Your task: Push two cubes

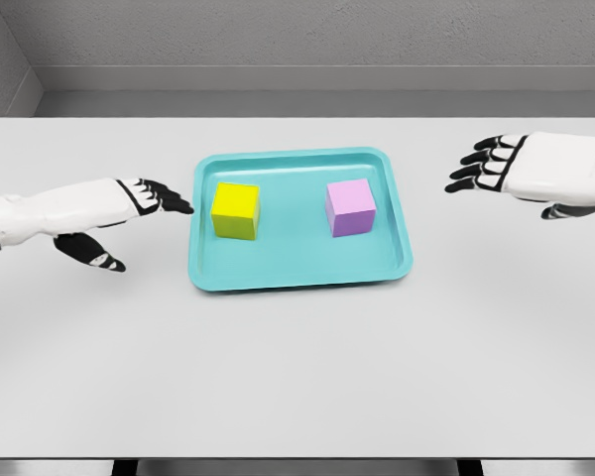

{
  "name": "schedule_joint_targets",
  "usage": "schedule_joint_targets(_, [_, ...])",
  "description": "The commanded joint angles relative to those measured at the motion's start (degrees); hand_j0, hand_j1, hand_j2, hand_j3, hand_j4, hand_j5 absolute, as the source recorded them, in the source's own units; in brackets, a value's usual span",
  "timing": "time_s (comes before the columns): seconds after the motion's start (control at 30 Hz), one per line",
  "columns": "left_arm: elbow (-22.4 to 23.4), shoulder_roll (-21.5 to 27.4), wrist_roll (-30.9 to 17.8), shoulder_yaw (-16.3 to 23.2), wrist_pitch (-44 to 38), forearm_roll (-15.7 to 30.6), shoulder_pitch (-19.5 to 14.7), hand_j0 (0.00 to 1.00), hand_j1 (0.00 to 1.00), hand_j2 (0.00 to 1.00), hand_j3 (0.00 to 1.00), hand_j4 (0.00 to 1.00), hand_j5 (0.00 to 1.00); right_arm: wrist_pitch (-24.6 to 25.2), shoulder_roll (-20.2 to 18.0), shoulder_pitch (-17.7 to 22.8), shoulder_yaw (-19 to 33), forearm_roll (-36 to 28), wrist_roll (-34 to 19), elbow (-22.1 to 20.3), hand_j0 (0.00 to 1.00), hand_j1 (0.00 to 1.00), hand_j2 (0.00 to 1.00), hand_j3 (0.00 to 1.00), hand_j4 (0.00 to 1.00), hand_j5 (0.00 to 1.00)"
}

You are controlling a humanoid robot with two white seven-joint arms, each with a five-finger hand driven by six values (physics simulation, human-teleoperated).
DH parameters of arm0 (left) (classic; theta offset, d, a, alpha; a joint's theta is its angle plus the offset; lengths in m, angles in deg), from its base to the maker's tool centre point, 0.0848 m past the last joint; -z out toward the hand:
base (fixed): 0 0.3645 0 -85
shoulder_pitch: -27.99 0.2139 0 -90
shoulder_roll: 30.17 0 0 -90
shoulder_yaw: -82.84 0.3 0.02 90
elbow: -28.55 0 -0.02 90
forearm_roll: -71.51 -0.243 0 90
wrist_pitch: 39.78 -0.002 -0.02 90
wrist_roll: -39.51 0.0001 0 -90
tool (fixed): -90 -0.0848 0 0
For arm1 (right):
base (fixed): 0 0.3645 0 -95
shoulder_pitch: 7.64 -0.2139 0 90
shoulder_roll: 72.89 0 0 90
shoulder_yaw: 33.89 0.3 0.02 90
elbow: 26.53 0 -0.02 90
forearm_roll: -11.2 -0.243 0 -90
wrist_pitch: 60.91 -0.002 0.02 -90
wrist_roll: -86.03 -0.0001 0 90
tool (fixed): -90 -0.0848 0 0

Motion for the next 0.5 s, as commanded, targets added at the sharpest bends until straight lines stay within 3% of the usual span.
schedule_joint_targets(0.0, [-0.34,-0.05,-0.36,0.29,-0.13,0.14,0.00,1.00,1.00,1.00,1.00,1.00,1.00,0.15,0.14,0.00,-0.06,-0.20,-0.01,-0.18,1.00,1.00,1.00,1.00,1.00,1.00])
schedule_joint_targets(0.17, [1.41,-0.05,-0.54,1.44,-0.13,-0.30,-1.76,0.98,0.98,0.98,0.98,0.98,0.98,0.15,-0.48,-0.70,0.29,-1.08,-0.01,2.10,1.00,1.00,1.00,1.00,1.00,1.00])
schedule_joint_targets(0.2, [2.99,-0.40,-0.54,3.62,-0.13,-1.44,-3.42,0.77,0.77,0.77,0.77,0.77,0.77,0.15,-0.65,-0.36,-0.06,-0.99,-0.01,2.28,1.00,1.00,1.00,1.00,1.00,1.00])
schedule_joint_targets(0.23, [4.49,-0.84,-0.80,8.11,-0.13,-1.97,-5.88,0.41,0.41,0.41,0.41,0.41,0.41,0.15,-0.39,0.00,-1.37,-0.73,-0.01,2.28,1.00,1.00,1.00,1.00,1.00,1.00])
schedule_joint_targets(0.27, [4.93,-0.75,-1.24,10.84,-0.13,-1.97,-7.29,0.15,0.15,0.15,0.15,0.15,0.15,0.15,-0.39,-0.18,-2.35,-0.64,-0.01,2.28,0.72,0.72,0.72,0.72,0.72,0.72])
schedule_joint_targets(0.3, [6.42,-0.93,-2.73,12.68,-0.13,-1.97,-7.82,0.03,0.03,0.03,0.03,0.03,0.03,0.15,0.05,-0.18,-2.61,-0.73,-0.01,2.28,0.41,0.41,0.41,0.41,0.41,0.41])
schedule_joint_targets(0.33, [7.21,-2.59,-5.48,12.77,-0.13,-2.06,-8.52,0.01,0.01,0.01,0.01,0.01,0.01,0.15,0.23,-0.18,-2.70,-0.64,-0.01,2.36,0.26,0.26,0.26,0.26,0.26,0.26])
schedule_joint_targets(0.4, [14.50,-7.08,-5.48,12.86,-0.13,-2.15,-11.60,0.00,0.00,0.00,0.00,0.00,0.00,0.15,1.28,-0.62,-4.98,0.24,-0.01,2.45,0.04,0.04,0.04,0.04,0.04,0.04])
schedule_joint_targets(0.47, [18.55,-10.24,-5.48,12.86,-0.13,-2.15,-13.18,0.00,0.00,0.00,0.00,0.00,0.00,0.15,3.65,-0.70,-5.77,4.10,-0.01,3.59,0.05,0.05,0.05,0.05,0.05,0.05])
